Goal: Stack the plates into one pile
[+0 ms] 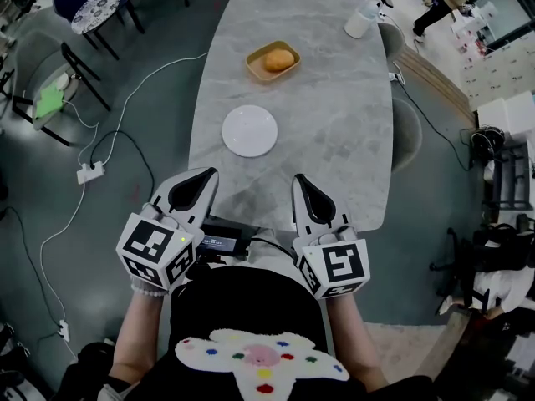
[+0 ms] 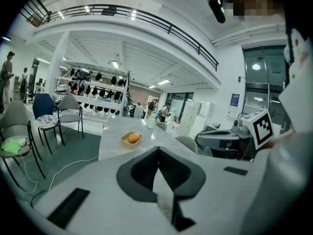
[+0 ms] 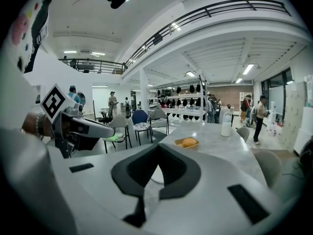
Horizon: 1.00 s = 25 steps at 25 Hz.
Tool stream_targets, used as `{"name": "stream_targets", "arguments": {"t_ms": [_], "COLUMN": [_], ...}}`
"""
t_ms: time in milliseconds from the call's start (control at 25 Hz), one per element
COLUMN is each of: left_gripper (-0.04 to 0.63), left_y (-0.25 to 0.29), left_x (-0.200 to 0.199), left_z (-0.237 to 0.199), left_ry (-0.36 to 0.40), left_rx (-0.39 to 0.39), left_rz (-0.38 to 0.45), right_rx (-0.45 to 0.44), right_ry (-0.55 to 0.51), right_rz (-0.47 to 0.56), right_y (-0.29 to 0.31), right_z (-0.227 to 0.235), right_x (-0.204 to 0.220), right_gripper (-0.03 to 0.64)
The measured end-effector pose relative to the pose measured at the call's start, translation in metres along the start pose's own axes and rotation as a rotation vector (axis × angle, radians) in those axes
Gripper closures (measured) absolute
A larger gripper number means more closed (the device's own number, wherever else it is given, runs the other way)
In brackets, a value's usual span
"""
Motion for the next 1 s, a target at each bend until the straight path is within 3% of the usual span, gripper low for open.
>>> {"name": "stream_targets", "arguments": {"t_ms": [1000], "left_gripper": [0.584], "left_y": [0.004], "left_x": [0.005], "left_z": [0.002], "left_ry": [-0.001], "left_rx": [0.009], "left_rz": [-0.014], "right_rx": [0.002], "right_ry": [0.04], "right_rz": [-0.033], "right_y": [-0.001], "right_z": [0.001], "right_x": [0.013], "right_gripper": [0.614]}}
Point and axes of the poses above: the fingertips, and each gripper's own axes: y forward along the fingers, z to its right, x out of its underside, the point moved 1 cm from there along -y, backward along the fingers, and after that the axes turned 12 degrees about z, right-handed, at the moved point
